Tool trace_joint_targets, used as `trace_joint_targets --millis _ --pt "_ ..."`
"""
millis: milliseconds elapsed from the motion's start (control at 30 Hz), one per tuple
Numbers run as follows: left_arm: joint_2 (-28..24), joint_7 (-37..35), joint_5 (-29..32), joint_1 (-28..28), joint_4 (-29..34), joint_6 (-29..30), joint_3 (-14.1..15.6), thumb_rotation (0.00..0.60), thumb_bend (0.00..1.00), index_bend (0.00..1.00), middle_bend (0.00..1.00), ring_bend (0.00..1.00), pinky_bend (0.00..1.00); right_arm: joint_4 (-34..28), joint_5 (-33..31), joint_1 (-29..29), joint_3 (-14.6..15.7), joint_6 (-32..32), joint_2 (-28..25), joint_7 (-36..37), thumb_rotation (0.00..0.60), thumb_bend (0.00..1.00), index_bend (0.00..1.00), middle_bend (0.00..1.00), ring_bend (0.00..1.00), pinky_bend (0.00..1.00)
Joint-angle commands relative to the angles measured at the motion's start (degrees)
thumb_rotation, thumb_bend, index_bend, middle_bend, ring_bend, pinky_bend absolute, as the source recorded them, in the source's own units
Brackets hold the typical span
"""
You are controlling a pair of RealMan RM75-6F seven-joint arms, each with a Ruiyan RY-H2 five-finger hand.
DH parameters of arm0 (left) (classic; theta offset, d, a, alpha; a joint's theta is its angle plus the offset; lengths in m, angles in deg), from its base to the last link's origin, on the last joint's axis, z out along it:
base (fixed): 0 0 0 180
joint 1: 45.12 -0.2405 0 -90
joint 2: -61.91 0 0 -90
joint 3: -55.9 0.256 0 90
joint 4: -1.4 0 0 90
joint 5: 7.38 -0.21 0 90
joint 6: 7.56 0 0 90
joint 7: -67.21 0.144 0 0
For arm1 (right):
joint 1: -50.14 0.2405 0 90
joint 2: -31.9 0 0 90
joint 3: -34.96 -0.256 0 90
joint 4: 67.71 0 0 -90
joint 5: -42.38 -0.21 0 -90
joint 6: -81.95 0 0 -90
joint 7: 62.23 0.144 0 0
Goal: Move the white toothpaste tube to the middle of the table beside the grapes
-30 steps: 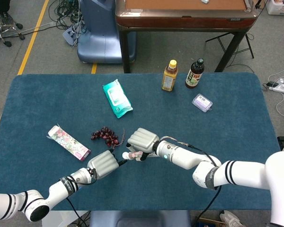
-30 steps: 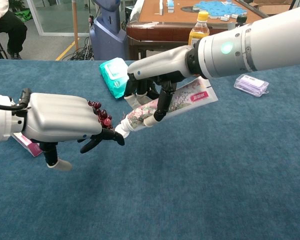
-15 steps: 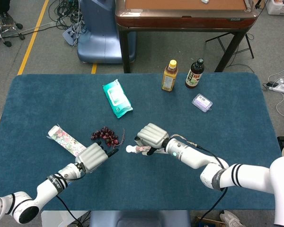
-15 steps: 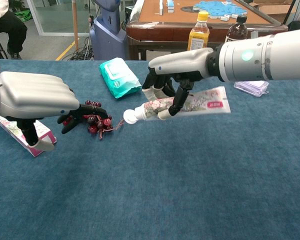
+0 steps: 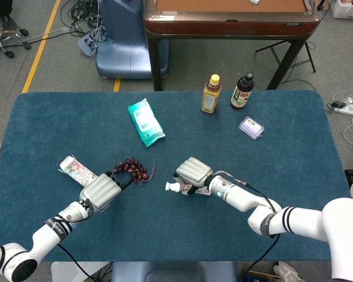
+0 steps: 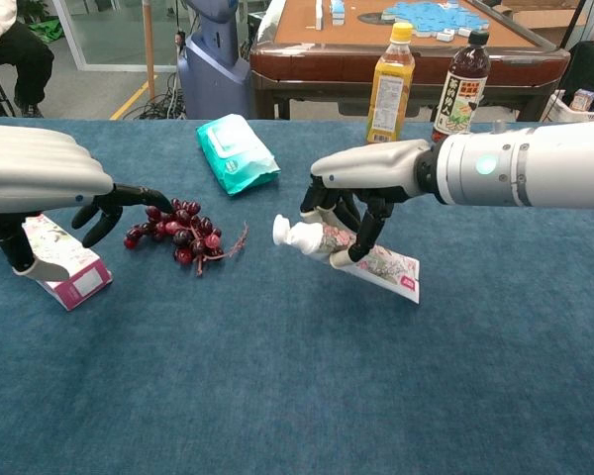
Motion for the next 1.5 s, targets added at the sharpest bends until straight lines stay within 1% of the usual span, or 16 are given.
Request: trace_joint_targets --millis 33,100,200,233,267,333,400,433,500,667,767,967,1033,1200,1367,1500 --pt "-0.2 0.1 0.1 -0.3 0.2 0.2 0.0 0.6 0.2 0.06 0.51 0.46 0.26 0.7 0.0 0.1 0.0 0.5 0.6 -0.7 0.6 0.82 0.82 0.64 0.56 0.43" --pt "-0.4 0.2 0.1 -0.5 0.2 0.3 0.0 0.6 0.2 0.06 0.51 0.46 0.26 0.9 -0.3 0.2 -0.1 0.9 0.6 -1.6 0.6 0.76 0.71 0.58 0.52 0.4" --pt "-0.5 -0.1 0.3 -0.8 0.3 0.4 -0.2 0.6 0.2 0.06 0.51 0.46 0.26 0.6 -1.3 0.3 -0.4 1.3 0.3 -3.2 0.6 0.65 0.47 0.43 0.39 0.35" --pt "-0.5 -0.2 0.4 -0.9 0.3 0.4 -0.3 0.6 0.2 0.06 0.51 0.46 0.26 0.3 -1.9 0.2 -0.5 1.1 0.1 -3.9 0.6 0.59 0.33 0.36 0.32 0.32" --pt "-0.5 -0.4 0.4 -1.0 0.2 0.4 -0.3 0.6 0.2 0.06 0.51 0.46 0.26 0.1 -2.2 0.1 -0.7 0.8 0.0 -4.5 0.6 0.56 0.26 0.32 0.29 0.3" --pt "-0.4 -0.6 0.4 -1.2 0.1 0.4 -0.3 0.6 0.2 0.06 0.51 0.46 0.26 -0.5 -2.7 -0.2 -0.9 0.1 -0.2 -5.6 0.6 0.43 0.08 0.19 0.21 0.24" --pt "-0.3 -0.9 0.4 -1.6 -0.1 0.7 -0.4 0.6 0.2 0.06 0.51 0.46 0.26 -1.3 -3.4 -0.7 -1.2 -1.0 -0.7 -6.9 0.6 0.34 0.01 0.09 0.15 0.21" --pt "-0.2 -1.2 0.4 -1.8 -0.1 0.8 -0.5 0.6 0.2 0.06 0.51 0.46 0.26 -1.8 -3.7 -0.9 -1.4 -1.6 -1.0 -7.4 0.6 0.31 0.0 0.04 0.13 0.2" --pt "-0.2 -2.2 0.4 -2.3 -0.3 1.3 -0.8 0.6 0.2 0.06 0.51 0.46 0.26 -3.1 -4.4 -1.6 -1.8 -3.3 -1.9 -8.7 0.6 0.27 0.0 0.0 0.12 0.19" --pt "-0.4 -6.7 0.3 -5.1 -1.0 4.4 -1.7 0.6 0.2 0.06 0.51 0.46 0.26 -7.4 -5.8 -5.0 -2.3 -9.1 -6.1 -11.5 0.6 0.22 0.0 0.0 0.11 0.19" --pt "-0.6 -9.8 0.3 -7.4 -1.8 7.1 -2.2 0.6 0.2 0.06 0.51 0.46 0.26 -10.1 -7.4 -8.0 -2.1 -13.0 -9.5 -13.2 0.6 0.21 0.0 0.02 0.11 0.19" --pt "0.2 -14.3 0.0 -12.9 -4.7 13.8 -2.8 0.6 0.2 0.09 0.5 0.46 0.26 -13.5 -10.0 -14.8 -0.9 -20.7 -15.8 -15.5 0.6 0.21 0.0 0.14 0.15 0.2" --pt "0.6 -15.6 0.2 -14.5 -5.7 15.8 -3.2 0.6 0.2 0.1 0.5 0.45 0.26 -13.7 -10.3 -16.9 -0.4 -22.9 -17.0 -15.8 0.6 0.21 0.05 0.2 0.18 0.21" --pt "1.4 -18.6 0.4 -19.0 -8.5 21.4 -4.2 0.6 0.2 0.12 0.46 0.43 0.26 -14.1 -9.4 -23.5 1.7 -29.7 -20.3 -15.9 0.6 0.21 0.17 0.27 0.23 0.24" --pt "2.4 -19.4 -0.2 -24.0 -10.0 28.7 -5.0 0.6 0.2 0.12 0.42 0.43 0.26 -14.9 -8.2 -30.4 3.6 -36.9 -21.8 -16.1 0.6 0.23 0.27 0.32 0.27 0.28" --pt "3.1 -20.8 -1.6 -27.5 -10.7 33.1 -5.1 0.6 0.2 0.12 0.42 0.43 0.26 -15.9 -6.9 -35.8 4.4 -42.8 -22.2 -14.5 0.6 0.26 0.34 0.36 0.29 0.28"
